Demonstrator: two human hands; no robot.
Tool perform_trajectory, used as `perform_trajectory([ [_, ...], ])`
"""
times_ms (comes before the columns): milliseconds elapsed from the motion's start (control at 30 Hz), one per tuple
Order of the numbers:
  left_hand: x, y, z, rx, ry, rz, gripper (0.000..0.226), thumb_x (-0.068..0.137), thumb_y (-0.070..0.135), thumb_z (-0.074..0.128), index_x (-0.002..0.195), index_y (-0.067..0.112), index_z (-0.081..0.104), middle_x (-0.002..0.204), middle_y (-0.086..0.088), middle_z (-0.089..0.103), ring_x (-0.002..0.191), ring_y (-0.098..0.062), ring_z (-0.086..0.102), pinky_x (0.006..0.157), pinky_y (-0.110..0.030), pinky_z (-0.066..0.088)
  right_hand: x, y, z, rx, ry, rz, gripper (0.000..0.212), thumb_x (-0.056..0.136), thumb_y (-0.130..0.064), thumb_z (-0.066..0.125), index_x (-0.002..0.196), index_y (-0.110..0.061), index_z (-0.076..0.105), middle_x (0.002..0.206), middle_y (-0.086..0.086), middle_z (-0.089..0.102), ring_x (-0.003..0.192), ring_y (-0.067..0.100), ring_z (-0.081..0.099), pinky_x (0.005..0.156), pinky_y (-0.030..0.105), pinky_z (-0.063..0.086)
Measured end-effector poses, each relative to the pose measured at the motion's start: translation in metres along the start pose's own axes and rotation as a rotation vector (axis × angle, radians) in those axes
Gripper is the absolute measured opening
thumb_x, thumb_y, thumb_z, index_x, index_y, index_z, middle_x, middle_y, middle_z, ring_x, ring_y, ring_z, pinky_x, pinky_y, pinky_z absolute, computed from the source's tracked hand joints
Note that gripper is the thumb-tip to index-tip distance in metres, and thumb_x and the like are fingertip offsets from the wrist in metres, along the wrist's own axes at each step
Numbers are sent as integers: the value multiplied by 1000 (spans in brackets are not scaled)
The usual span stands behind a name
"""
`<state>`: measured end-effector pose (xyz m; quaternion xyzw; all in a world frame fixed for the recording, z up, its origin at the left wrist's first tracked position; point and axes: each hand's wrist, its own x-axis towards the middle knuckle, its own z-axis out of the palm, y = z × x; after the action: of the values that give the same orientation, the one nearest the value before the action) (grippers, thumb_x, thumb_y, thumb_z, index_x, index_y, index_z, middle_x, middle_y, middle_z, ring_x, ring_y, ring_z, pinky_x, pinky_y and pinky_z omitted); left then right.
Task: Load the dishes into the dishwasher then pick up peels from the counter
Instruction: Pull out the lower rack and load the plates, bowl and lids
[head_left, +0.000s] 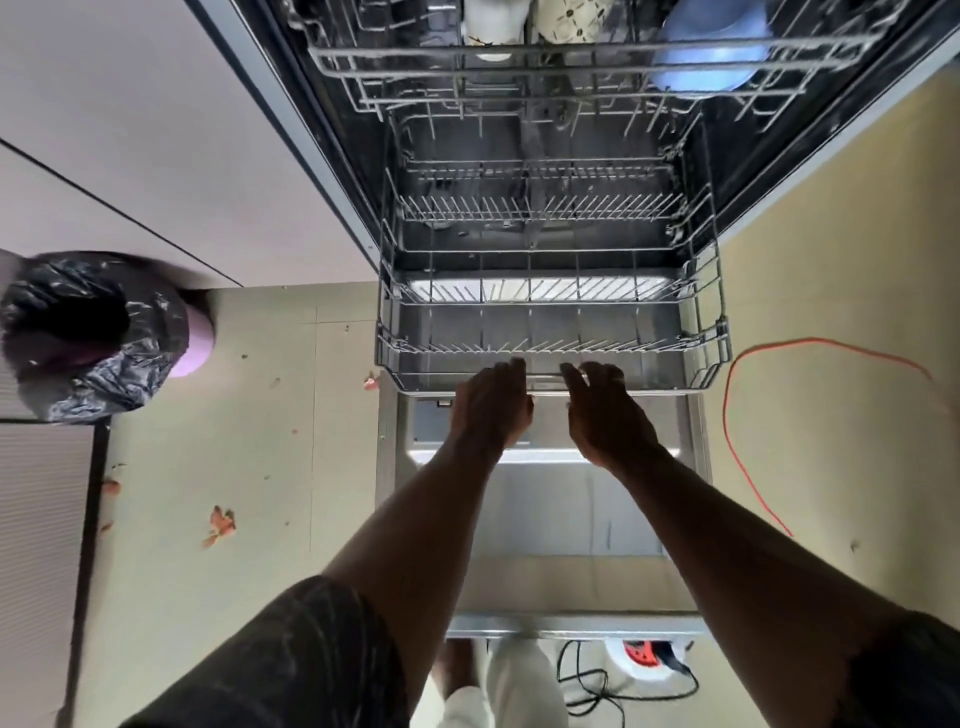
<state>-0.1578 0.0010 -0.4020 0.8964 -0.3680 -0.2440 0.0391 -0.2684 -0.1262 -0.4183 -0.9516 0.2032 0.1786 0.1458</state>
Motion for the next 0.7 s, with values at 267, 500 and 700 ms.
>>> perform_trajectory([
  [267, -56, 14, 22, -102, -91, -50, 36, 98, 30, 59, 126, 9, 49, 119, -13, 67, 114, -34, 63, 90, -43, 52, -63, -14, 26, 48, -50, 78, 54, 99, -10, 50, 151, -12, 38, 145, 15, 45, 141, 36, 33, 100, 45, 50],
  [500, -104, 15, 45, -55, -188, -3, 51, 100, 34, 53, 144, 12, 39, 132, -11, 61, 124, -31, 57, 99, -42, 47, -109, -18, 49, 53, -131, 98, 56, 99, -11, 47, 154, -13, 34, 151, 15, 39, 143, 37, 29, 112, 47, 39],
  [700, -138, 15, 51, -13, -243, 73, 56, 96, 37, 59, 145, 18, 42, 134, -11, 61, 127, -30, 55, 99, -43, 48, -144, -18, 63, 55, -140, 56, 56, 95, -8, 51, 150, -10, 41, 145, 22, 45, 137, 44, 37, 109, 54, 41],
])
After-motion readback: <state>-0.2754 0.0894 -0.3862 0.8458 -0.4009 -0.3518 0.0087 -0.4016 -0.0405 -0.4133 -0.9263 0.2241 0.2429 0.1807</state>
